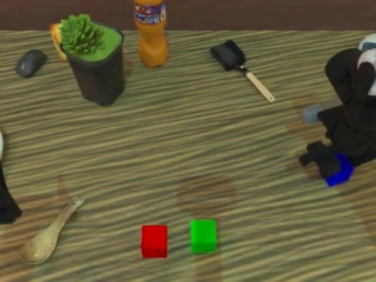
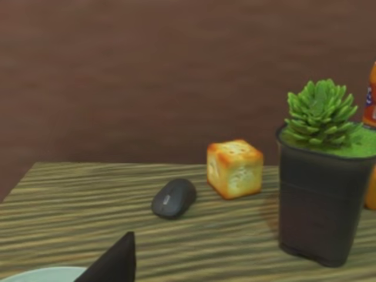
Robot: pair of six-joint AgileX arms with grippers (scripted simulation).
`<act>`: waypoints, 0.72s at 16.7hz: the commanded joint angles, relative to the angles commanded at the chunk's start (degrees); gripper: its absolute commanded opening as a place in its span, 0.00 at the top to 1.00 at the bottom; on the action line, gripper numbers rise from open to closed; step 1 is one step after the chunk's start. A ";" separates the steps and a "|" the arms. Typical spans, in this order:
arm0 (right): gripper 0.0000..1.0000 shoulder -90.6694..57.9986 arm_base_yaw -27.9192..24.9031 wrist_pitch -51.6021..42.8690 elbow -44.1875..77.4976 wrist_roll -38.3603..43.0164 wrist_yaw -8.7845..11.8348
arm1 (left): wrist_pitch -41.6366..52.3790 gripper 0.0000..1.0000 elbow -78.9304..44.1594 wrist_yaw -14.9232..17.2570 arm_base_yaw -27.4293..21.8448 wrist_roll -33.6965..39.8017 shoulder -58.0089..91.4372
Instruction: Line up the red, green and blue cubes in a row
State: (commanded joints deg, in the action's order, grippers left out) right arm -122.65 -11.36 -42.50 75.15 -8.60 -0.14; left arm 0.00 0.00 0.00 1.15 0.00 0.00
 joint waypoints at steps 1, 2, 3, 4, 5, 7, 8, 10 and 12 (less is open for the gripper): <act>1.00 0.00 0.00 0.00 0.00 0.00 0.00 | 0.00 0.00 0.00 0.00 0.00 0.00 0.00; 1.00 0.00 0.00 0.00 0.00 0.00 0.00 | 0.00 0.00 0.00 0.00 0.00 0.00 0.00; 1.00 0.00 0.00 0.00 0.00 0.00 0.00 | 0.00 0.00 0.00 0.00 0.00 0.00 0.00; 1.00 0.00 0.00 0.00 0.00 0.00 0.00 | 0.00 0.00 0.00 0.00 0.00 0.00 0.00; 1.00 0.00 0.00 0.00 0.00 0.00 0.00 | 0.00 0.00 0.00 0.00 0.00 0.00 0.00; 1.00 1.02 0.04 -0.58 0.42 0.10 0.13 | 0.00 0.00 0.00 0.00 0.00 0.00 0.00; 1.00 1.33 -0.07 -1.36 0.99 0.02 0.15 | 0.00 0.00 0.00 0.00 0.00 0.00 0.00; 1.00 2.77 -0.18 -4.73 2.85 -0.01 0.20 | 0.00 0.00 0.00 0.00 0.00 0.00 0.00; 1.00 4.74 -0.26 -9.65 5.08 0.01 0.21 | 0.00 0.00 0.00 0.00 0.00 0.00 0.00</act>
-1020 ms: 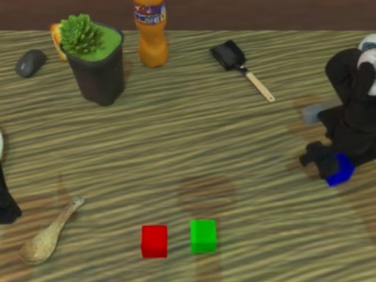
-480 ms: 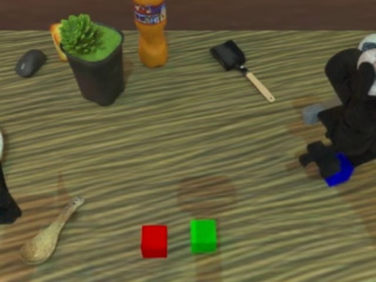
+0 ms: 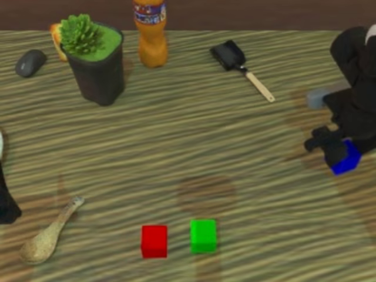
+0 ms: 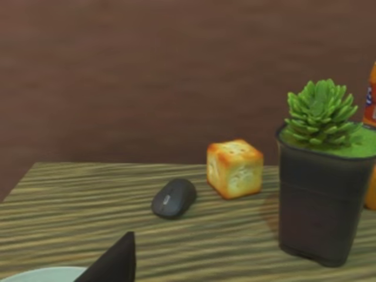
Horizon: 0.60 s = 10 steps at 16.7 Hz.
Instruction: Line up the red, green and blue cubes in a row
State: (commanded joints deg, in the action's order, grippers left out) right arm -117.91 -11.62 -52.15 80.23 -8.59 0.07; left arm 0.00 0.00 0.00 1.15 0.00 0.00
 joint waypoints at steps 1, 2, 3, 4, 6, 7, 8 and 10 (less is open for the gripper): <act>1.00 0.99 -0.06 -2.09 1.06 -0.01 -0.01 | 0.00 0.00 0.00 0.00 0.00 0.00 0.00; 1.00 1.88 -0.10 -3.57 1.91 -0.01 -0.03 | 0.00 0.00 0.00 0.00 0.00 0.00 0.00; 1.00 2.54 -0.14 -4.45 2.44 -0.03 -0.03 | 0.00 0.00 0.00 0.00 0.00 0.00 0.00; 1.00 2.78 -0.15 -4.72 2.60 -0.03 -0.03 | 0.00 0.00 0.00 0.00 0.00 0.00 0.00; 1.00 2.78 -0.15 -4.72 2.60 -0.03 -0.03 | 0.00 0.00 0.00 0.00 0.00 0.00 0.00; 1.00 2.57 0.15 -4.59 2.47 0.06 -0.02 | 0.00 0.00 0.00 0.00 0.00 0.00 0.00; 1.00 2.59 0.04 -4.59 2.46 0.17 -0.02 | 0.00 0.00 0.00 0.00 0.00 0.00 0.00; 1.00 2.96 -1.50 -4.69 2.17 2.02 -0.04 | 0.00 0.00 0.00 0.00 0.00 0.00 0.00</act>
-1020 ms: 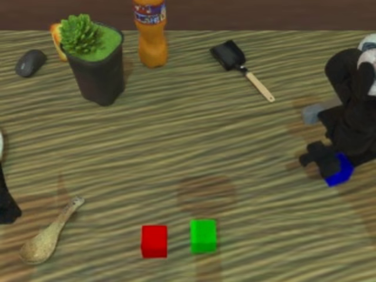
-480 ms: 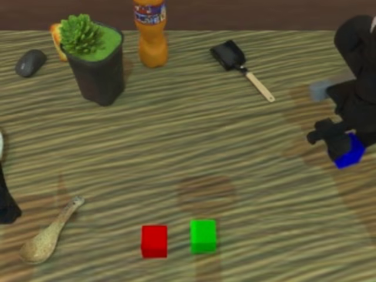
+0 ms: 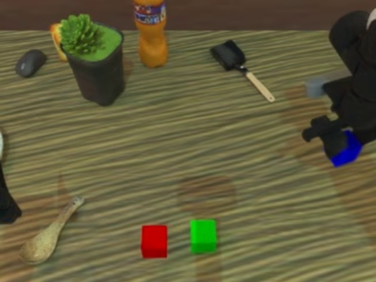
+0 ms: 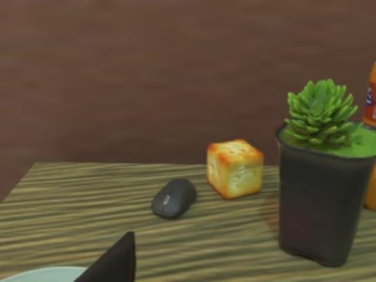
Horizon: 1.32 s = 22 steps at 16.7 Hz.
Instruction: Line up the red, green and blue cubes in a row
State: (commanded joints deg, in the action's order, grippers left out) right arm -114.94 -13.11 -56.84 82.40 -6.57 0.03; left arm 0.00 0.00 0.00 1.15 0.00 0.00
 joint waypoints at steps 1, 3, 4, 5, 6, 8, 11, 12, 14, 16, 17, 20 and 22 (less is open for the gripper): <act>1.00 0.38 -1.32 -0.08 -0.34 1.83 -0.02 | 0.00 0.00 0.00 0.00 0.00 0.00 0.00; 1.00 1.53 -4.82 -0.28 -1.48 7.35 -0.09 | 0.00 0.00 0.00 0.00 0.00 0.00 0.00; 1.00 2.27 -6.90 -0.40 -2.28 11.02 -0.12 | 0.00 0.00 0.00 0.00 0.00 0.00 0.00; 1.00 3.09 -9.17 -0.54 -3.21 15.22 -0.14 | 0.00 0.00 0.00 0.00 0.00 0.00 0.00; 1.00 3.96 -11.56 -0.70 -4.23 19.77 -0.16 | 0.00 0.00 0.00 0.00 0.00 0.00 0.00; 1.00 5.90 -16.47 -0.96 -6.45 29.08 -0.20 | 0.00 0.00 0.00 0.00 0.00 0.00 0.00; 1.00 9.01 -23.26 -1.00 -9.51 40.87 -0.31 | 0.00 0.00 0.00 0.00 0.00 0.00 0.00; 1.00 10.04 -25.14 -0.89 -10.34 43.72 -0.37 | 0.00 0.00 0.00 0.00 0.00 0.00 0.00; 1.00 11.79 -27.90 -0.57 -11.58 47.54 -0.52 | 0.00 0.00 0.00 0.00 0.00 0.00 0.00; 1.00 12.58 -28.95 -0.37 -12.08 48.92 -0.60 | 0.00 0.00 0.00 0.00 0.00 0.00 0.00; 1.00 12.58 -28.95 -0.37 -12.08 48.92 -0.60 | 0.00 0.00 0.00 0.00 0.00 0.00 0.00; 1.00 12.32 -28.69 -0.39 -11.88 48.93 -0.51 | 0.00 0.00 0.00 0.00 0.00 0.00 0.00; 1.00 11.94 -28.79 0.59 -12.54 48.83 -0.51 | 0.00 0.00 0.00 0.00 0.00 0.00 0.00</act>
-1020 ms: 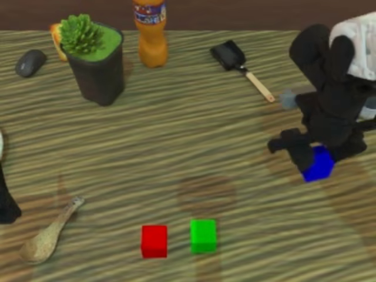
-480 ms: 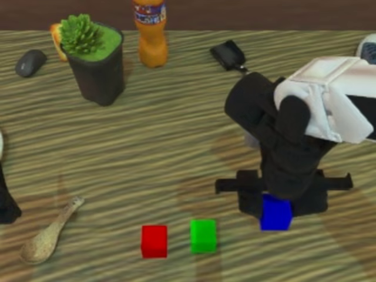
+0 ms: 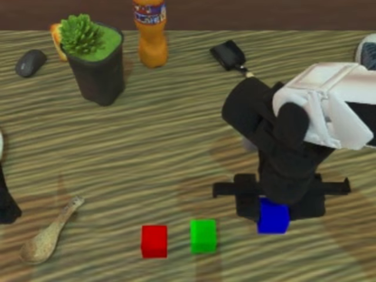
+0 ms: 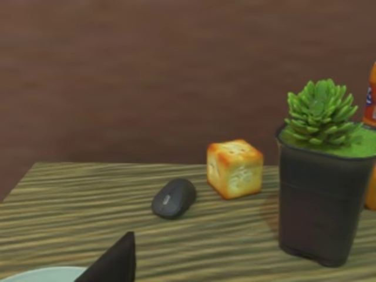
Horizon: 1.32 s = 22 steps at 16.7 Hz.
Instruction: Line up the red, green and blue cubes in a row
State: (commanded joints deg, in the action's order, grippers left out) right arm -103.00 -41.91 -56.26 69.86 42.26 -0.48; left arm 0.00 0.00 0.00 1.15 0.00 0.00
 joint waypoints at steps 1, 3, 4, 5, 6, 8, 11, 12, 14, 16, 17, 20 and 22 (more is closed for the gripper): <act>1.00 -0.55 -0.05 1.37 -0.84 -0.01 0.00 | 0.00 0.00 0.00 0.00 0.00 0.00 0.00; 1.00 -2.22 -0.11 5.63 -3.12 0.14 0.00 | 0.00 0.00 0.00 0.00 0.00 0.00 0.00; 1.00 -3.18 -0.14 8.15 -4.43 0.22 -0.01 | 0.00 0.00 0.00 0.00 0.00 0.00 0.00; 1.00 -4.11 -0.19 10.54 -5.72 0.27 -0.04 | 0.00 0.00 0.00 0.00 0.00 0.00 0.00; 1.00 -4.96 -0.25 12.46 -6.84 0.33 -0.07 | 0.00 0.00 0.00 0.00 0.00 0.00 0.00; 1.00 -6.07 -0.37 14.46 -8.19 0.41 -0.12 | 0.00 0.00 0.00 0.00 0.00 0.00 0.00; 1.00 -6.16 -0.38 14.58 -8.28 0.41 -0.13 | 0.00 0.00 0.00 0.00 0.00 0.00 0.00; 1.00 -6.16 -0.38 14.58 -8.28 0.41 -0.13 | 0.00 0.00 0.00 0.00 0.00 0.00 0.00; 0.85 -6.16 -0.38 14.58 -8.28 0.41 -0.13 | 0.00 0.00 0.00 0.00 0.00 0.00 0.00; 0.70 -6.16 -0.38 14.58 -8.28 0.41 -0.13 | 0.00 0.00 0.00 0.00 0.00 0.00 0.00; 0.62 -6.16 -0.38 14.58 -8.28 0.41 -0.13 | 0.00 0.00 0.00 0.00 0.00 0.00 0.00; 0.40 -6.16 -0.38 14.58 -8.28 0.41 -0.13 | 0.00 0.00 0.00 0.00 0.00 0.00 0.00; 0.25 -6.16 -0.38 14.58 -8.28 0.41 -0.13 | 0.00 0.00 0.00 0.00 0.00 0.00 0.00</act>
State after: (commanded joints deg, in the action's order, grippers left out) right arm -109.16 -42.29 -41.67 61.57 42.68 -0.61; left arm 0.00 0.00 0.00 1.15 0.00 0.00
